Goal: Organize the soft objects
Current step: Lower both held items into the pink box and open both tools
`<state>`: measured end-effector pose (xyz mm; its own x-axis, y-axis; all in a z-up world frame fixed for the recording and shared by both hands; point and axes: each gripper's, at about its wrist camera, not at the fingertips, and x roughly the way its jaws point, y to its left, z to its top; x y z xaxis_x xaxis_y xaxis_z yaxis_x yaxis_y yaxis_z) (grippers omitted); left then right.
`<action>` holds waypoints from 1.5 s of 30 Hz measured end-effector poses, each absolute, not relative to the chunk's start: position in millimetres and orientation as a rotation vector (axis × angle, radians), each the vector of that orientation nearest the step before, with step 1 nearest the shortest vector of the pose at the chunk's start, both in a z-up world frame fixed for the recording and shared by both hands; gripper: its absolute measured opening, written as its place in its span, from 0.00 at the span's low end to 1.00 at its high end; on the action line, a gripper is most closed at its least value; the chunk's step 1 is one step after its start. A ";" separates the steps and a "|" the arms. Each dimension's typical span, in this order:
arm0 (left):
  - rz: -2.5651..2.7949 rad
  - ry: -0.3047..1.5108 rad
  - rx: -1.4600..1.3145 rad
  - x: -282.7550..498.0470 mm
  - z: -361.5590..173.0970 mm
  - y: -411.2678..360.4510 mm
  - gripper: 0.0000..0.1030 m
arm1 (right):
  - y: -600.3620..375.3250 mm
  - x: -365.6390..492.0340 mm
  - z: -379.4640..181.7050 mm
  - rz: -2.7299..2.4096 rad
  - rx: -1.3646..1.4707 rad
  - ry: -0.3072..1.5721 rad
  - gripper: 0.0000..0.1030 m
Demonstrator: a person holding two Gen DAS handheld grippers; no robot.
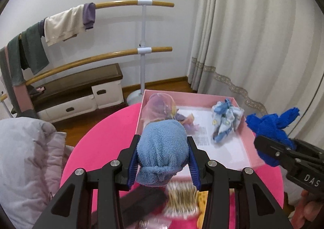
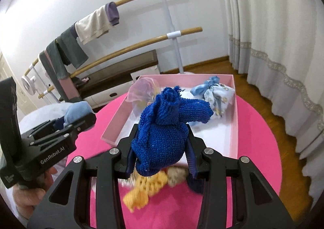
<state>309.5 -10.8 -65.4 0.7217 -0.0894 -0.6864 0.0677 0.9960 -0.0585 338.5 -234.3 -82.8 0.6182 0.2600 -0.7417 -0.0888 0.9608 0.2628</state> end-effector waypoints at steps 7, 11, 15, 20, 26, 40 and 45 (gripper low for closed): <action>-0.101 0.795 -0.023 365.1 -71.6 -17.4 0.39 | -235.8 378.4 -106.1 0.198 0.237 0.950 0.37; -0.103 0.818 -0.011 393.8 -85.9 -24.5 0.39 | -240.4 385.3 -119.6 0.180 0.236 0.976 0.37; -0.110 0.846 -0.011 415.9 -100.4 -30.3 0.39 | -245.3 391.9 -129.7 0.157 0.230 0.998 0.37; -0.115 0.871 -0.001 439.9 -117.6 -39.5 0.39 | -253.7 401.6 -139.7 0.131 0.230 1.024 0.37; -0.117 0.887 0.006 465.8 -127.4 -48.6 0.41 | -259.5 409.7 -152.6 0.116 0.231 1.056 0.37; -0.091 0.864 0.026 459.6 -134.6 -46.3 0.92 | -267.1 415.5 -164.8 0.094 0.257 1.082 0.51; -0.071 0.813 0.024 445.2 -118.9 -41.5 1.00 | -275.5 411.2 -158.5 0.079 0.291 1.048 0.93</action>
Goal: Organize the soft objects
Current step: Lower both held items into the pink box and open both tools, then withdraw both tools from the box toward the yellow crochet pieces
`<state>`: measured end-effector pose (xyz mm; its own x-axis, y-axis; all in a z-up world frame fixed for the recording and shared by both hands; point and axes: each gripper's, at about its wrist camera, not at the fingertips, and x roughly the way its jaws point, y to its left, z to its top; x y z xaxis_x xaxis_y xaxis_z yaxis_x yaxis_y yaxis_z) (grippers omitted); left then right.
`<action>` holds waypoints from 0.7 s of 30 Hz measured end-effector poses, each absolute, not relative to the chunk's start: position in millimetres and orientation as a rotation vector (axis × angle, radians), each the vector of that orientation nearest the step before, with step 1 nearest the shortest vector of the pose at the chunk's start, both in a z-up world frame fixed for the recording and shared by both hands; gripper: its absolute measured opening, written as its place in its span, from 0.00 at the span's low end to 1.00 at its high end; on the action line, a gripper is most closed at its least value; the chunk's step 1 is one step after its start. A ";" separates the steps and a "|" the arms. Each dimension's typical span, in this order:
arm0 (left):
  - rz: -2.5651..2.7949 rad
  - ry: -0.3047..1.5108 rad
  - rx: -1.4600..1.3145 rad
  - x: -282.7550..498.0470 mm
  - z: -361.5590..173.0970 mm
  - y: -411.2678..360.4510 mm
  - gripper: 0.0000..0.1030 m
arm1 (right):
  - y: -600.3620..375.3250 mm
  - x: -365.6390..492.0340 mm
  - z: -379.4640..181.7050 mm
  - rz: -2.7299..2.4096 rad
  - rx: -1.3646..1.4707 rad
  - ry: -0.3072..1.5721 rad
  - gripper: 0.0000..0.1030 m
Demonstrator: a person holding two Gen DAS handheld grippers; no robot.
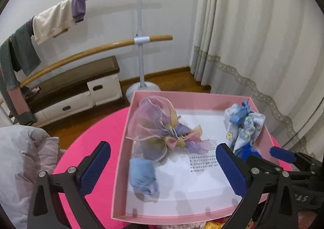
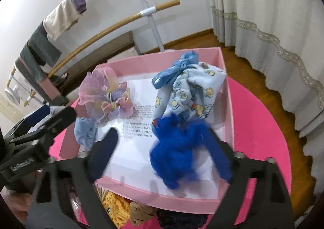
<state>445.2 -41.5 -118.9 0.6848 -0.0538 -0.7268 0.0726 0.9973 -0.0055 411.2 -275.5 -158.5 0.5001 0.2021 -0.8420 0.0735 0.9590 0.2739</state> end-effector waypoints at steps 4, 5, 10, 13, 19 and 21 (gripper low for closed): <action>-0.065 0.782 0.019 430.0 -105.5 -35.5 1.00 | -284.2 403.6 -145.9 0.056 0.318 1.006 1.00; -0.059 0.771 0.017 424.6 -101.0 -32.9 1.00 | -284.9 402.3 -143.6 0.054 0.318 1.002 1.00; -0.039 0.722 0.001 397.4 -78.6 -17.4 1.00 | -286.0 390.7 -125.2 0.042 0.314 0.967 1.00; -0.025 0.697 -0.003 376.3 -67.3 -10.1 1.00 | -285.3 379.7 -111.6 0.038 0.305 0.935 1.00; -0.004 0.647 0.001 323.2 -50.6 -1.4 1.00 | -276.2 349.8 -84.2 0.035 0.272 0.870 1.00; -0.002 0.642 -0.005 308.5 -48.5 -1.1 1.00 | -273.7 337.3 -75.8 0.032 0.262 0.849 1.00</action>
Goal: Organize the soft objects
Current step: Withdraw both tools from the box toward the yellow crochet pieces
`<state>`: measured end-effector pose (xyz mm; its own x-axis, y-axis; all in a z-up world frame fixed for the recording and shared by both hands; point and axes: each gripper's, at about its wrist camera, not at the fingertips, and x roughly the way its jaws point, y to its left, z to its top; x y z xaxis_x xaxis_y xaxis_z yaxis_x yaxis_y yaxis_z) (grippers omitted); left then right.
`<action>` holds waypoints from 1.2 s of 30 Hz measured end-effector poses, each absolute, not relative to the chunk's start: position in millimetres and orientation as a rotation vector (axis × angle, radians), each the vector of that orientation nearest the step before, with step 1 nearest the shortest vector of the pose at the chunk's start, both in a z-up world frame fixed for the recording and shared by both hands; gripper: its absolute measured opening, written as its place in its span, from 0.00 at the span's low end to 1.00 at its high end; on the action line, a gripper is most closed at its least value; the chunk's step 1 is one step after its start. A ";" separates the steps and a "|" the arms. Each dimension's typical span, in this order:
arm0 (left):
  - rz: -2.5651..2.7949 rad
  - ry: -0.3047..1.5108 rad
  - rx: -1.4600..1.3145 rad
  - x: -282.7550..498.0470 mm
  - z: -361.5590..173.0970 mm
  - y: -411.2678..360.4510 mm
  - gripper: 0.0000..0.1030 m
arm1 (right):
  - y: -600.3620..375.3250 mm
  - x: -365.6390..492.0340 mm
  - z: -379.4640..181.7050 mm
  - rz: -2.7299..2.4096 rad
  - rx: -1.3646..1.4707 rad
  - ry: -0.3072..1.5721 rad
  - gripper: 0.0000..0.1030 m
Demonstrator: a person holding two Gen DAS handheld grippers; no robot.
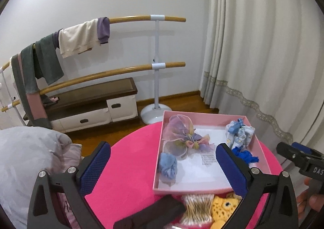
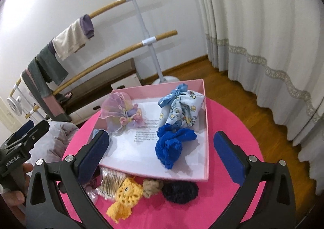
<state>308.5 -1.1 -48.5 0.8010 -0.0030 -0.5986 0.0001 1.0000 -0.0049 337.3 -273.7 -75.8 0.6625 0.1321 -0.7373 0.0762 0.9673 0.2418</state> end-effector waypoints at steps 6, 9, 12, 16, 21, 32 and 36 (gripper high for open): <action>0.003 0.608 -0.005 251.2 -40.8 -2.6 1.00 | -266.0 297.6 -54.4 0.021 0.234 0.783 1.00; 0.008 0.596 -0.004 224.1 -39.0 -4.4 1.00 | -262.4 276.4 -44.9 0.014 0.216 0.752 1.00; 0.006 0.591 -0.015 199.1 -38.5 -4.3 1.00 | -260.5 255.9 -37.3 0.005 0.200 0.727 1.00; 0.010 0.588 -0.013 166.4 -40.3 -8.3 1.00 | -257.7 229.3 -30.4 -0.009 0.173 0.704 1.00; 0.011 0.589 -0.018 133.4 -42.2 -15.0 1.00 | -254.9 204.6 -28.7 -0.017 0.153 0.688 1.00; 0.022 0.578 -0.006 97.0 -34.6 -20.5 1.00 | -248.8 179.2 -36.1 -0.012 0.151 0.698 1.00; 0.017 0.571 -0.009 86.8 -35.6 -22.3 1.00 | -245.9 174.7 -41.0 -0.005 0.147 0.709 1.00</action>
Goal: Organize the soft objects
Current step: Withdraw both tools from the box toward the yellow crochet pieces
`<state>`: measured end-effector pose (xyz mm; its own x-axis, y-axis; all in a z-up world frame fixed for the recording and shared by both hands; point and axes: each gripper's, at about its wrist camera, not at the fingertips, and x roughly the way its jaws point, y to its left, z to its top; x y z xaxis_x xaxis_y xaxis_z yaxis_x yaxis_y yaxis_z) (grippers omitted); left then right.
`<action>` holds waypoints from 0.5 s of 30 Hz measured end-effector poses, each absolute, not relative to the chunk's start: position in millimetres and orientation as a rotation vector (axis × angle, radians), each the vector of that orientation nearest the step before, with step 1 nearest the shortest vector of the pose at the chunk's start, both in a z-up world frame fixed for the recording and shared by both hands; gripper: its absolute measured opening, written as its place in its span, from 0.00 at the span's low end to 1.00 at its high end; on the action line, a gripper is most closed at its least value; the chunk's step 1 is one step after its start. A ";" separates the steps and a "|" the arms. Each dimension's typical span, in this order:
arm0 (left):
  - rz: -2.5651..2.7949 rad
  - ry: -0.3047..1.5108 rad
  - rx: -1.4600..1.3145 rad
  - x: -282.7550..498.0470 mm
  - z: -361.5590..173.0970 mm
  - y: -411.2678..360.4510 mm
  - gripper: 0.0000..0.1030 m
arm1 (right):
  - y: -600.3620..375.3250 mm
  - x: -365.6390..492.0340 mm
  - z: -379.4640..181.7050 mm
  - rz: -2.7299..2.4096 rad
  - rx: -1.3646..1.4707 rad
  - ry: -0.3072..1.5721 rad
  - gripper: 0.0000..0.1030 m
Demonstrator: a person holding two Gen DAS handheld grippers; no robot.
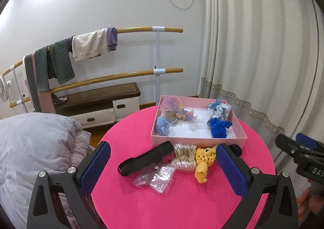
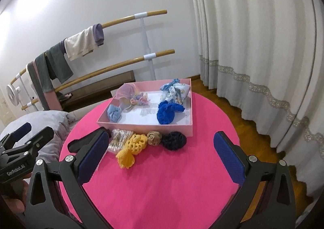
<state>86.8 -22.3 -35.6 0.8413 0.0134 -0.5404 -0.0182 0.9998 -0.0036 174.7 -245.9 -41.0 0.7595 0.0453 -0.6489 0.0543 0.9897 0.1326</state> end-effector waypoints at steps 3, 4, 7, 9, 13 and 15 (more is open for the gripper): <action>0.012 0.567 -0.015 80.1 -37.4 -23.3 1.00 | -245.9 172.3 -43.1 -0.005 0.146 0.716 1.00; 0.012 0.566 -0.016 78.4 -38.1 -24.0 1.00 | -246.6 171.9 -43.6 -0.006 0.149 0.718 1.00; 0.004 0.569 -0.018 76.6 -39.4 -26.0 1.00 | -248.3 171.2 -43.5 -0.010 0.151 0.718 1.00; 0.001 0.571 -0.017 76.5 -39.8 -27.5 1.00 | -249.2 172.2 -43.3 -0.012 0.154 0.718 1.00; 0.000 0.573 -0.019 77.1 -42.4 -27.7 1.00 | -250.2 172.5 -44.0 -0.013 0.156 0.719 1.00; 0.004 0.579 -0.018 77.4 -44.4 -26.8 1.00 | -250.7 173.6 -45.7 -0.012 0.158 0.724 1.00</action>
<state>77.4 -26.8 -44.4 0.8371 -0.0016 -0.5471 -0.0087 0.9998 -0.0162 173.6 -250.7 -45.7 0.7499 0.0437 -0.6601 0.0654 0.9880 0.1397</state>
